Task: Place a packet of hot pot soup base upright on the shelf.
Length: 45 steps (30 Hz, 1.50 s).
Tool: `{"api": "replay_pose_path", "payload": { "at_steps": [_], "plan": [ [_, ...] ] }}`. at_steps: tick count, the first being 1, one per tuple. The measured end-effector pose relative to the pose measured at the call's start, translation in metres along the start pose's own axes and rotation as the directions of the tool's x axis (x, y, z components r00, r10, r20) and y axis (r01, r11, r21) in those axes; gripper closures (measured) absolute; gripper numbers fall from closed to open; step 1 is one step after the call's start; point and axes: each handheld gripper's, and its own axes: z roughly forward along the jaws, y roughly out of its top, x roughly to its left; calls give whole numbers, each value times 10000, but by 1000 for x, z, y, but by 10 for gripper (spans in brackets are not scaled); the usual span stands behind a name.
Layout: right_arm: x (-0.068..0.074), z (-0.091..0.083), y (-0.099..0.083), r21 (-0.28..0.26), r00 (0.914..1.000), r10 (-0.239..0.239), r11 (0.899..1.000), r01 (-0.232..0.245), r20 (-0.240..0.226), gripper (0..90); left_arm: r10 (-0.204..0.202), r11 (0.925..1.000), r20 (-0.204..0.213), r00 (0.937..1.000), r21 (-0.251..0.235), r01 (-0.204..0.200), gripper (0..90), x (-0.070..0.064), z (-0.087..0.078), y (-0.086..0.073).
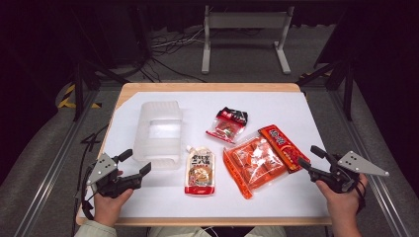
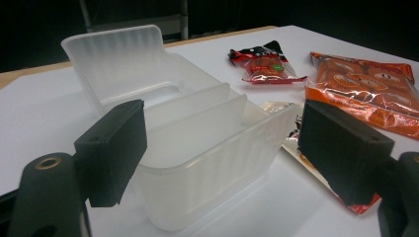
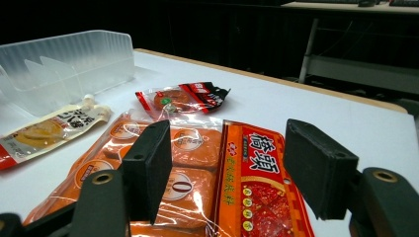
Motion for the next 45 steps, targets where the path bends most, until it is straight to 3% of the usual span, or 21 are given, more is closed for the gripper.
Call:
{"api": "replay_pose_path", "payload": {
  "at_steps": [10,16,19,30,38,45],
  "plan": [
    [-1,-2,0,-94,9999,-94,9999,95,54,356,-11,10000,45,10000,-32,11,193,0,0,1],
    [-5,7,3,-35,9999,-149,9999,149,76,324,-34,10000,37,10000,11,34,191,1,0,1],
    [-9,13,2,-159,9999,-100,9998,101,83,288,22,10000,-25,10000,19,-22,191,0,1,1],
    [-32,28,5,256,9986,416,9988,-424,312,306,115,9999,-13,9999,72,-115,191,-1,6,1],
    [-40,40,2,892,9972,673,9935,-700,335,281,102,9999,-45,9999,57,-102,191,0,6,1],
    [-49,53,-15,1792,9905,1257,9747,-1338,557,277,171,9997,-153,9997,149,-169,191,-1,7,0]
  ]
}}
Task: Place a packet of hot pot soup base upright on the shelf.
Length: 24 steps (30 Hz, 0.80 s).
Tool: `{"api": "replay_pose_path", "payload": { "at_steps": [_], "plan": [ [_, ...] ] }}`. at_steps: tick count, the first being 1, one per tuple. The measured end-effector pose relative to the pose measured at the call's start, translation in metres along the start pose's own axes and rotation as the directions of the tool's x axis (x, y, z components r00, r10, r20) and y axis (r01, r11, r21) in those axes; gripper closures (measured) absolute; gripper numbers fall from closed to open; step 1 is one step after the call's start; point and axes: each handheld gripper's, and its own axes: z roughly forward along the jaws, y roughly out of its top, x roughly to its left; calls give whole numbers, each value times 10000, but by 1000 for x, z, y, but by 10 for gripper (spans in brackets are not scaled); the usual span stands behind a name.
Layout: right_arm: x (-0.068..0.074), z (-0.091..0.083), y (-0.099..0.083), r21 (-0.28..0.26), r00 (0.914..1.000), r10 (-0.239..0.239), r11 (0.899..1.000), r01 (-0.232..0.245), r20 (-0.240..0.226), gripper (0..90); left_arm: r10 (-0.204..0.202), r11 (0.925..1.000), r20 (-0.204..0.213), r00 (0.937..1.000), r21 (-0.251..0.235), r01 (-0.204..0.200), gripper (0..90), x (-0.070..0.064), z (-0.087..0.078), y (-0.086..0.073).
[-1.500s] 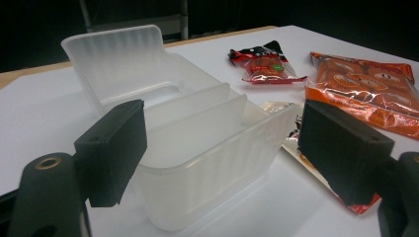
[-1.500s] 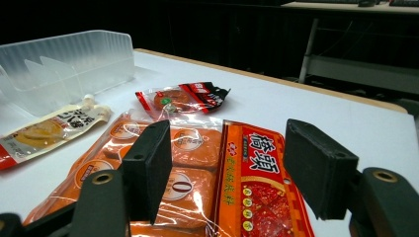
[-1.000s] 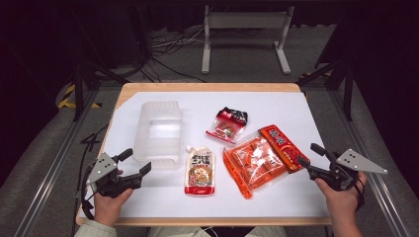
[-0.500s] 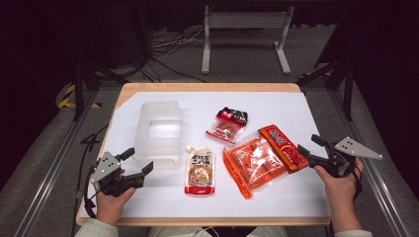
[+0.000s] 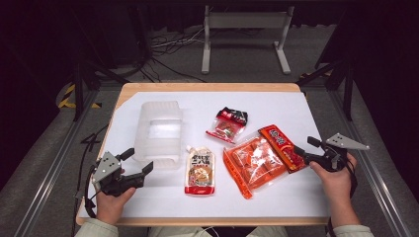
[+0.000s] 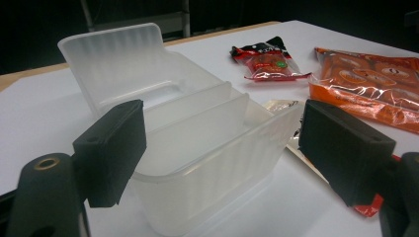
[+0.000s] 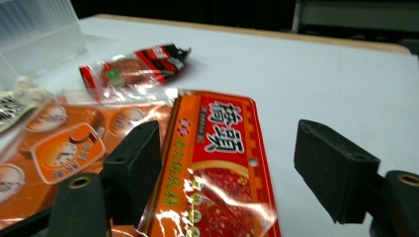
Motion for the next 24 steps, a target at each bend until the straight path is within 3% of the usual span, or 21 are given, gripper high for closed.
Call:
{"api": "replay_pose_path", "payload": {
  "at_steps": [2,4,7,11,17,22,24],
  "plan": [
    [-4,2,-4,373,9985,540,9978,-542,58,279,33,10000,-23,10000,23,-33,191,0,0,0],
    [-5,3,-5,449,9981,614,9971,-616,55,284,39,10000,-23,10000,26,-39,191,0,0,0],
    [-9,5,-10,1038,9943,1064,9889,-1063,47,313,58,10000,-61,10000,42,-58,191,0,0,-1],
    [-9,6,-14,1378,9930,1177,9834,-1185,140,328,227,9997,-103,9997,121,-226,191,-2,0,-1],
    [-8,8,-18,2041,9869,1610,9658,-1600,118,375,226,9997,-105,9997,119,-225,191,-1,0,-1],
    [-9,6,-19,2094,9837,1774,9612,-1795,291,382,241,9996,-89,9997,148,-240,191,-2,1,-1],
    [-10,4,-20,2176,9793,1988,9549,-2022,379,404,263,9995,-106,9996,171,-261,191,-2,1,0]
  ]
}}
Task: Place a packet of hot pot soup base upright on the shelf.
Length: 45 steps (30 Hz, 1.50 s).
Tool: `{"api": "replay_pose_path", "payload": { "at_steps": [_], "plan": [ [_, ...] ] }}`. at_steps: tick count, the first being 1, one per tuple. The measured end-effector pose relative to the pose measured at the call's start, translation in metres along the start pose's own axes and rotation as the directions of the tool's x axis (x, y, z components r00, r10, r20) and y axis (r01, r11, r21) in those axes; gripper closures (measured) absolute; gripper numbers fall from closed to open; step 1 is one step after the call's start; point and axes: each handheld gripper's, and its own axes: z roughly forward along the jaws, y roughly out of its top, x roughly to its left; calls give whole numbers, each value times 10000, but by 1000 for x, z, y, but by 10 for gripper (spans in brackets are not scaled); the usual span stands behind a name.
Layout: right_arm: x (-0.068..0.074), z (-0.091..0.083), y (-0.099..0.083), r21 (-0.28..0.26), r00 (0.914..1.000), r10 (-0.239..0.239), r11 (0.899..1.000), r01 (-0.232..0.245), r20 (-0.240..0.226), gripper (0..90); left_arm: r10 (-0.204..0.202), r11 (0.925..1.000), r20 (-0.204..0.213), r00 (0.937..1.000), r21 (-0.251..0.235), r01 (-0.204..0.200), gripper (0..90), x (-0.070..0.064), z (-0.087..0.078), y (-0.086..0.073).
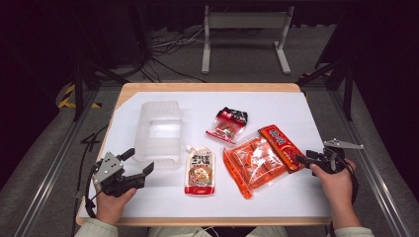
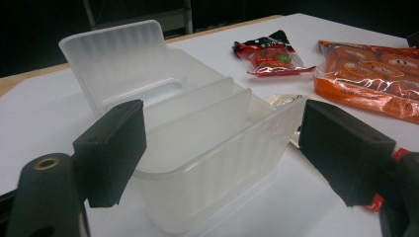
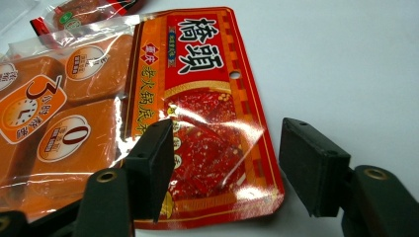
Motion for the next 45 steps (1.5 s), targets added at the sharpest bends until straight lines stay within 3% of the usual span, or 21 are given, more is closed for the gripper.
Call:
{"api": "replay_pose_path", "payload": {
  "at_steps": [13,16,17,19,21,32,36,41,45],
  "plan": [
    [-3,-3,-4,83,9971,736,9973,-734,-176,457,35,10000,22,10000,20,-35,192,0,1,0],
    [-4,-8,-3,-321,9929,975,9945,-998,-687,510,-1,10000,2,10000,30,1,192,-1,1,0],
    [-3,-9,-3,-575,9915,880,9939,-938,-960,514,-4,10000,9,10000,30,4,192,0,2,0],
    [-1,-11,-1,-702,9939,637,9951,-702,-906,534,-23,10000,17,10000,72,23,192,0,2,-1],
    [2,-13,1,-1022,9914,433,9932,-561,-1231,549,9,10000,27,10000,80,-9,192,-1,2,-1],
    [13,8,2,-642,9774,34,9978,-173,-2114,545,57,9999,174,9998,118,-59,191,-3,4,-1],
    [13,17,1,-549,9797,-256,9984,150,-1987,600,134,9998,233,9996,126,-137,191,-4,5,-1],
    [16,22,1,-588,9784,-995,9942,902,-1813,656,-189,9998,456,9988,-1,189,229,-3,4,1],
    [18,25,2,-299,9839,-942,9954,907,-1520,617,-226,9997,648,9976,15,225,264,-4,5,2]
  ]
}}
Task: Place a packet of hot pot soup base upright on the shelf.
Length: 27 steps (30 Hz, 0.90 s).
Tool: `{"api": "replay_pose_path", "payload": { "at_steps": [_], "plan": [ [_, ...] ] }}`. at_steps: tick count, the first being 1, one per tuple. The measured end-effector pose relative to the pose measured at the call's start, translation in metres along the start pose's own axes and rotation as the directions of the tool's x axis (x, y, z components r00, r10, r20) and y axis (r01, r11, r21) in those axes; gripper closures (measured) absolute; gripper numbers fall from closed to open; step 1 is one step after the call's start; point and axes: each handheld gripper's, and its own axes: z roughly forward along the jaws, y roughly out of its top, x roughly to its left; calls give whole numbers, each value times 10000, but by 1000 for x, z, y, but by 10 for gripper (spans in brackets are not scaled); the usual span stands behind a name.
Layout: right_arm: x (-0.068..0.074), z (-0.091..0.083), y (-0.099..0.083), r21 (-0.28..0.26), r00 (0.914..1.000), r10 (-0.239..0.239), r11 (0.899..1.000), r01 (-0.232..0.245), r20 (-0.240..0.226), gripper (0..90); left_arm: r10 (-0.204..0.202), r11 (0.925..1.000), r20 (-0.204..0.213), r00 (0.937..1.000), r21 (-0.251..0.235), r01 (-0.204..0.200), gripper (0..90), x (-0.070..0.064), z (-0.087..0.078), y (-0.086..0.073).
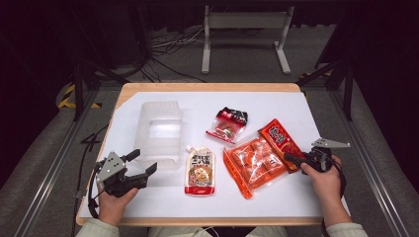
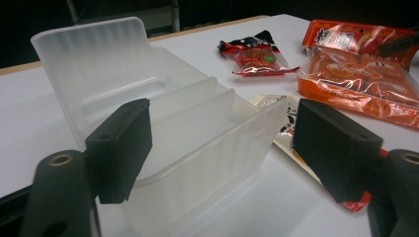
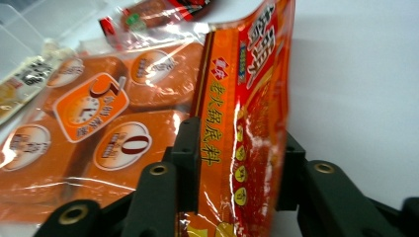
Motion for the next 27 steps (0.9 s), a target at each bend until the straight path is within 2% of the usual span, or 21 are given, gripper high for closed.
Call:
{"api": "replay_pose_path", "payload": {
  "at_steps": [2,3,5,7,8,9,10,11,14,16,19,21,24,26,27],
  "plan": [
    [1,4,1,310,9997,-30,9995,23,229,662,-41,10000,330,9994,43,39,298,0,1,2],
    [1,5,2,357,9999,-65,9993,60,145,724,5,10000,357,9994,65,-7,308,-1,1,3],
    [-1,6,3,416,9998,118,9991,-124,144,846,184,9998,199,9996,42,-185,330,-4,2,5],
    [-2,5,4,428,9995,111,9990,-123,279,900,272,9995,33,9996,-129,-271,343,-7,2,7],
    [-2,5,5,446,9997,110,9989,-120,222,900,310,9994,-199,9993,-147,-313,342,-7,2,8],
    [-2,5,6,497,9997,64,9987,-75,240,900,310,9994,-199,9993,-147,-313,341,-7,2,8],
    [-2,5,6,497,9997,64,9987,-75,240,900,252,9996,-427,9988,-79,-256,341,-7,3,9],
    [-1,5,7,513,9996,19,9987,-33,281,900,82,10000,-478,9988,-48,-84,344,-7,4,10],
    [3,1,12,449,9994,-24,9990,9,351,900,-460,9989,-45,9989,111,461,367,-3,7,11],
    [4,-4,14,313,9994,39,9995,-50,335,900,-918,9957,230,9955,145,915,345,0,9,9],
    [6,-12,18,40,9992,321,9995,-322,230,900,-939,9946,386,9948,-415,955,341,2,9,7],
    [9,-17,22,-56,9993,292,9996,-291,237,900,-1252,9911,538,9907,-379,1273,275,3,10,9],
    [16,-24,30,-204,9996,104,9997,-99,272,900,-1004,9948,443,9940,-146,1011,223,0,12,13],
    [20,-29,34,-330,9996,-14,9995,23,288,900,-633,9980,468,9969,-3,634,161,-4,14,17],
    [23,-32,38,-421,9996,-81,9991,91,254,900,-633,9980,468,9969,-3,634,126,-4,14,17]
  ]
}}
